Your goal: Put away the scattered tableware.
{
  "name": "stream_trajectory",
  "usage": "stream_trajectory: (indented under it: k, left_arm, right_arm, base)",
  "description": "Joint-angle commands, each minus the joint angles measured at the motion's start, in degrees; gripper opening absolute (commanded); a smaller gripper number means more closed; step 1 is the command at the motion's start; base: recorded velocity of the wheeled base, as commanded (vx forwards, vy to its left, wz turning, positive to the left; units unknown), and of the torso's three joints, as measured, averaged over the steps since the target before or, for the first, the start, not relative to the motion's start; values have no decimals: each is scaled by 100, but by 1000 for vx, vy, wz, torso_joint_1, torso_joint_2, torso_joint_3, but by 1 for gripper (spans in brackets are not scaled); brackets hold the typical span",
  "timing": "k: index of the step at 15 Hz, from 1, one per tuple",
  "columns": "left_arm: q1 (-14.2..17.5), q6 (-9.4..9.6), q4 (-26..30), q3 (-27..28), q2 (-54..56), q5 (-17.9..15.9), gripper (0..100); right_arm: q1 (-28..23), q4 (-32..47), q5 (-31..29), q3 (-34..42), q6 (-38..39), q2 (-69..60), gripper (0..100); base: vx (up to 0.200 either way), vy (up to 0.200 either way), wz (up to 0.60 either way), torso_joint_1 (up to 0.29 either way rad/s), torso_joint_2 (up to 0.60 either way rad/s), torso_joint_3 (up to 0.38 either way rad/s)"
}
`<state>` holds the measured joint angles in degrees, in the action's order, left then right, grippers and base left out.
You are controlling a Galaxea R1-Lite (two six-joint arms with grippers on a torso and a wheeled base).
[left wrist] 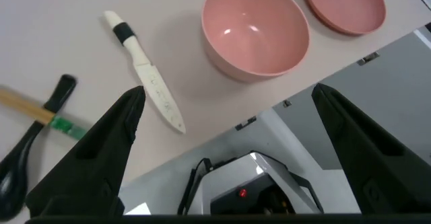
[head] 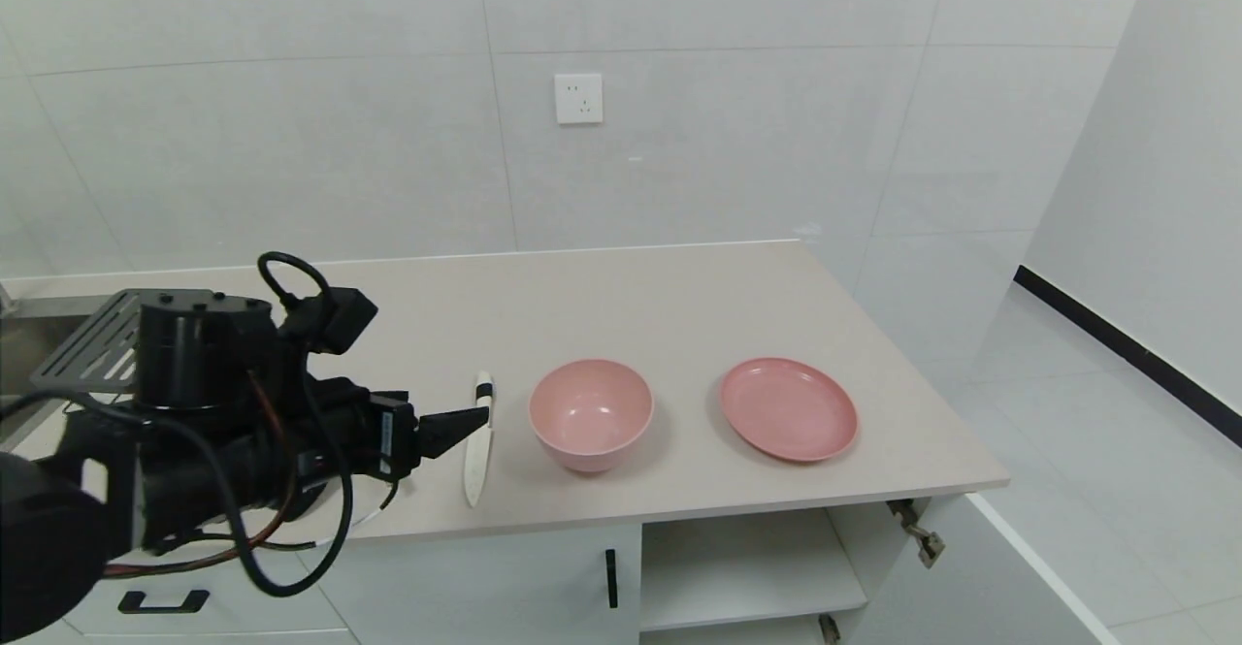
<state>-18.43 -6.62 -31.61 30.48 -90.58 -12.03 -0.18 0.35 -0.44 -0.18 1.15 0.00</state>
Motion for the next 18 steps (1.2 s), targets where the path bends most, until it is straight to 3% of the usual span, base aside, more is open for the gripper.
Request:
stream_trajectory:
  k: [1, 4, 7, 8, 10, 13, 14, 15, 18]
  left_arm:
    - [-143, -15, -416, 468, -1190, -62, 100]
    - [-257, -59, -794, 951, -1885, -440, 100]
    - [-266, -103, -785, 1277, -2236, -449, 100]
    - [-266, -235, -733, 1479, -2351, -449, 100]
    - [-257, -322, -715, 1672, -2553, -440, 100]
    - [-249, -322, -706, 1734, -2632, -432, 100]
    - [-257, -736, -434, 2314, -3115, -142, 100]
    - [-257, -815, -372, 2437, -3212, -133, 100]
    - [-354, -823, -346, 2489, -3476, -133, 100]
  right_arm:
    - [1, 0, 0, 1, 0, 0, 100]
    - [1, 0, 0, 1, 0, 0, 100]
    - [1, 0, 0, 1, 8, 0, 100]
    - [1, 0, 0, 1, 8, 0, 100]
    - [1, 0, 0, 1, 8, 0, 100]
    - [1, 0, 0, 1, 8, 0, 100]
    - [1, 0, 0, 1, 8, 0, 100]
    - [1, 0, 0, 1, 8, 0, 100]
    - [1, 0, 0, 1, 8, 0, 100]
  base:
    - [0, 0, 0, 0, 0, 0]
    - [0, 0, 0, 0, 0, 0]
    - [0, 0, 0, 0, 0, 0]
    - [0, 0, 0, 0, 0, 0]
    - [0, 0, 0, 0, 0, 0]
    - [0, 0, 0, 0, 0, 0]
    - [0, 0, 0, 0, 0, 0]
    - [0, 0, 0, 0, 0, 0]
    - [0, 0, 0, 0, 0, 0]
